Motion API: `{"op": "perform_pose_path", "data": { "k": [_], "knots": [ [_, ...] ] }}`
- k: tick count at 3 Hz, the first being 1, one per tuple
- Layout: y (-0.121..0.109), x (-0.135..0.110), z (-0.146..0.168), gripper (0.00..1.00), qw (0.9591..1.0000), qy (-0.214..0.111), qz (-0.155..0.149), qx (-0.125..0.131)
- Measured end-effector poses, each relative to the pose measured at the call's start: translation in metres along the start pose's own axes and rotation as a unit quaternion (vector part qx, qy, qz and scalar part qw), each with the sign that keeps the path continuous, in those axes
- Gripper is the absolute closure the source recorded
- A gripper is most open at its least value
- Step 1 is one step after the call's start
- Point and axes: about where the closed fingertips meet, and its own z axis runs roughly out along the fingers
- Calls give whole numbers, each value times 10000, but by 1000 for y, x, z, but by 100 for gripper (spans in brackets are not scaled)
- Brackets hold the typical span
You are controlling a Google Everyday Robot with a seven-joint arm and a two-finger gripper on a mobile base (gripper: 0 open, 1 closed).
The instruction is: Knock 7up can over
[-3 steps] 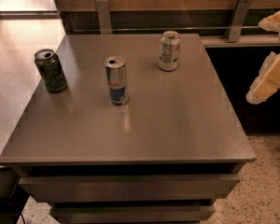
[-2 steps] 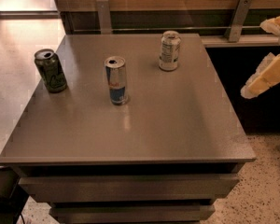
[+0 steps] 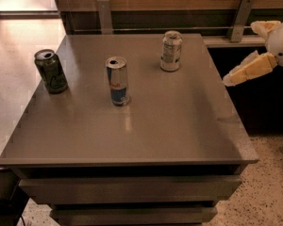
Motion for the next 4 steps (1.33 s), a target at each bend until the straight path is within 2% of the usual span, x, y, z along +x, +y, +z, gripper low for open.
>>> {"op": "perform_pose_path", "data": {
  "k": [1,2,3,4],
  "knots": [
    [-11,-6,22,0,9976,-547,386,-176],
    [-15,-17,42,0,9921,-957,741,-327],
    [-15,-17,42,0,9921,-957,740,-328],
    [-14,-15,55,0,9904,-1083,819,-258]
  ]
}}
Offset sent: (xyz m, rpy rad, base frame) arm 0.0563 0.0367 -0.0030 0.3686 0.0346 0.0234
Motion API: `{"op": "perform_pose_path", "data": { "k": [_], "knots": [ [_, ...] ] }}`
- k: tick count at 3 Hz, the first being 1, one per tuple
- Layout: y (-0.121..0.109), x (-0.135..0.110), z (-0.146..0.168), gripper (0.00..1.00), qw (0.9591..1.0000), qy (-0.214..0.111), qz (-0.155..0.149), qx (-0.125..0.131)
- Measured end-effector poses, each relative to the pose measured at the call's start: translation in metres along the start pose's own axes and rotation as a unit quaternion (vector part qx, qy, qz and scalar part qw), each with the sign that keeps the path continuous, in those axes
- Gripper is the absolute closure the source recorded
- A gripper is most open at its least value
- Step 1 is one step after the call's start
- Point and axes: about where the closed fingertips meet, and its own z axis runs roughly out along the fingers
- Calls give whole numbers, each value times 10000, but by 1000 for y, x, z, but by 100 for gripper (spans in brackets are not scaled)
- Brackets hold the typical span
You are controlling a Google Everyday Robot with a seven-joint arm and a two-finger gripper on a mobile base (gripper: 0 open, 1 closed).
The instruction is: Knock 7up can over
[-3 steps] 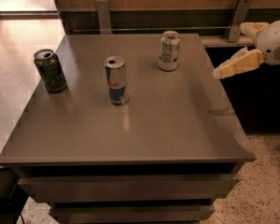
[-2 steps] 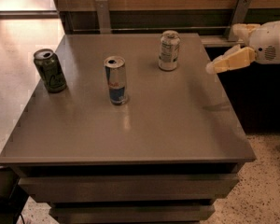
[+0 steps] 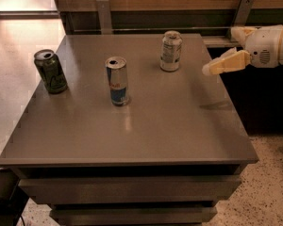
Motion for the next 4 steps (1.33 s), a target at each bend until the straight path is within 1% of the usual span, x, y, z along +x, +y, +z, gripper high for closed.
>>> {"op": "perform_pose_path", "data": {
  "k": [1,2,3,4],
  "knots": [
    [-3,13,21,0,9993,-351,134,93],
    [-10,21,38,0,9974,-653,239,206],
    [-21,21,53,0,9956,-846,303,261],
    [-30,13,66,0,9950,-913,312,254]
  ]
}}
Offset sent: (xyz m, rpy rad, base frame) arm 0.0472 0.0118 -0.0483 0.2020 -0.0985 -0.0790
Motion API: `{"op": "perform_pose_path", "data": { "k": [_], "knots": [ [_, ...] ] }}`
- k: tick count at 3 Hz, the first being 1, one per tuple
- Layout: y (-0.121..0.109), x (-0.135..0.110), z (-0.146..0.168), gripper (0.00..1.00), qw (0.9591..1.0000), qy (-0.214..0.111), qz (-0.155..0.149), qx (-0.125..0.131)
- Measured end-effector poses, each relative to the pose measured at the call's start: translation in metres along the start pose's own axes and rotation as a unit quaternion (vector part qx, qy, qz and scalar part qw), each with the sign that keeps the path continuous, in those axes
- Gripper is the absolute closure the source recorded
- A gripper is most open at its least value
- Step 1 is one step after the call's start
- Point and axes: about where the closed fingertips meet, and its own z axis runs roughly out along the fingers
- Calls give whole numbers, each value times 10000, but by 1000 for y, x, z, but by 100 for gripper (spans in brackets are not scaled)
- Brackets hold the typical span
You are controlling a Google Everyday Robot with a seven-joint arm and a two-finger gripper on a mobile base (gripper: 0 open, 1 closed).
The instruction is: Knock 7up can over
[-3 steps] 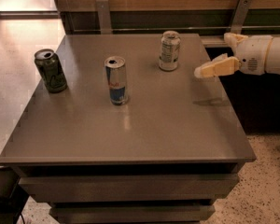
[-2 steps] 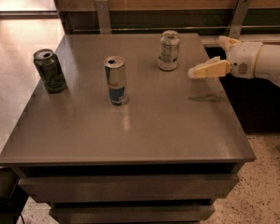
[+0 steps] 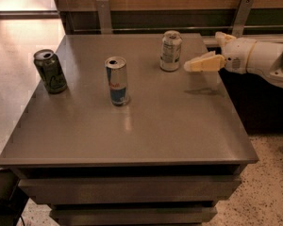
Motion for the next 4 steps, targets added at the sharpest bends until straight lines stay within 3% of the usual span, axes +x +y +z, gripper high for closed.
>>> {"op": "perform_pose_path", "data": {
  "k": [3,4],
  "knots": [
    [-9,-1,58,0,9992,-144,109,-357],
    [-12,3,62,0,9991,-198,103,-366]
  ]
}}
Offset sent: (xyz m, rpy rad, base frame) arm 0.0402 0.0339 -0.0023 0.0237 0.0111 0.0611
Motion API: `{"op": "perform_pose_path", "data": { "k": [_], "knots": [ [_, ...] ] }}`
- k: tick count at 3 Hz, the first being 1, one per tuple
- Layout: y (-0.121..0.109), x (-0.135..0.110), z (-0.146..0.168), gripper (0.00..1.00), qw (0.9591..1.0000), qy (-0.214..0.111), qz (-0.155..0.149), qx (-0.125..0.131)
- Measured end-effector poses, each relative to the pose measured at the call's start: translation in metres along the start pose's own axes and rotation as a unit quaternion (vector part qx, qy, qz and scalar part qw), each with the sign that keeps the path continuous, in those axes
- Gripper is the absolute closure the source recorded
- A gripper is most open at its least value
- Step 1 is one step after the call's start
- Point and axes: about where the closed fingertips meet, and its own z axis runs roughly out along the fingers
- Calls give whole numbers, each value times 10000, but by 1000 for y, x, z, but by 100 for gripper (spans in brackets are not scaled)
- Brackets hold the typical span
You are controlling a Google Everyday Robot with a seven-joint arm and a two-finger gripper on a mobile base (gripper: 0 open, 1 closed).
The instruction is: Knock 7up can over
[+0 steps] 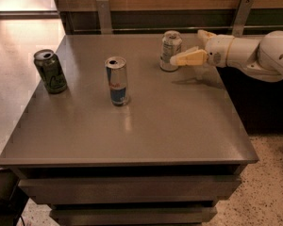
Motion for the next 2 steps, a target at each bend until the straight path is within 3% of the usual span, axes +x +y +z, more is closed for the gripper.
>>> {"op": "perform_pose_path", "data": {
  "k": [2],
  "knots": [
    [-4,4,13,0,9998,-166,-28,-51]
  ]
}}
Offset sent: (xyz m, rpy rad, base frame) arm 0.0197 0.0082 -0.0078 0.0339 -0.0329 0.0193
